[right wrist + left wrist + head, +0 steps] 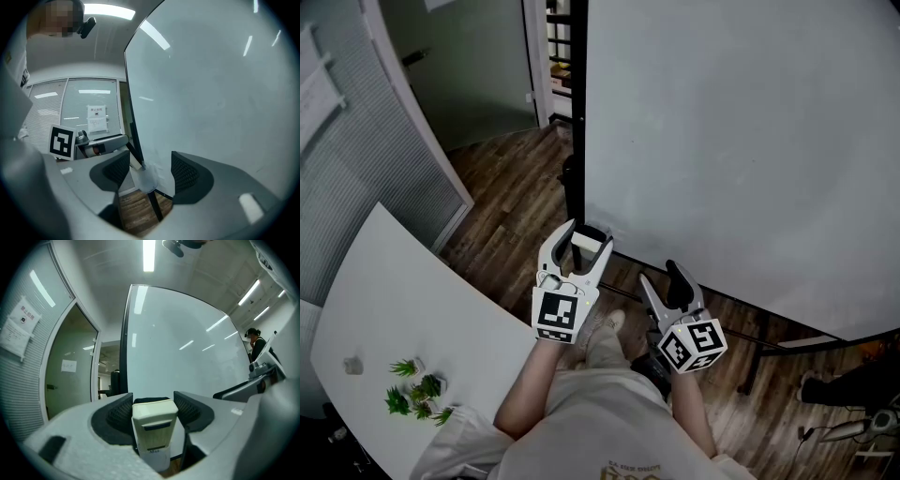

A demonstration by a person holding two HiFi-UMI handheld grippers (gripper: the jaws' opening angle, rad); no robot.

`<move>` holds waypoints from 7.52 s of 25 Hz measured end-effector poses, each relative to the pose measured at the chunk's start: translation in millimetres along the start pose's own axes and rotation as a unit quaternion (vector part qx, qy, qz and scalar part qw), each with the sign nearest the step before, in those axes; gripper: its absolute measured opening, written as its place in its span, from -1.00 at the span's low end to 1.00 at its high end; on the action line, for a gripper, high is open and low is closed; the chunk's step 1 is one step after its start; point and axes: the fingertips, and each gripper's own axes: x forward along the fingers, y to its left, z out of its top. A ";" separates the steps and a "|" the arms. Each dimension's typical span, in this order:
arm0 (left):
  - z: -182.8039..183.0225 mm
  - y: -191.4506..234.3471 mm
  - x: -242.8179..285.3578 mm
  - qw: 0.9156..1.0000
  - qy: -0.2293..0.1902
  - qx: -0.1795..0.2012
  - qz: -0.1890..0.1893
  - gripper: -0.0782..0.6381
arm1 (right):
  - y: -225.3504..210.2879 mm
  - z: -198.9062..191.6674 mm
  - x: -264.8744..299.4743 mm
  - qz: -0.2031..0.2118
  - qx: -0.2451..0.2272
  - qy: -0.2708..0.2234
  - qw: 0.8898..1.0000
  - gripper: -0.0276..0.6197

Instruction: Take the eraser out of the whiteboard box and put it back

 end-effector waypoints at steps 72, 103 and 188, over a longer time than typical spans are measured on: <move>-13.6 0.5 9.2 1.000 0.014 -0.008 -0.010 -0.03 | -13.4 -3.0 2.3 -0.017 0.004 0.003 1.000 -0.07; -42.8 3.5 20.9 0.999 0.046 -0.025 -0.012 -0.03 | -23.9 -15.4 13.4 -0.018 0.015 0.022 0.999 -0.07; -87.9 5.4 29.5 0.993 0.085 -0.080 -0.011 0.10 | -28.6 -20.3 17.0 -0.013 0.021 0.027 0.999 -0.08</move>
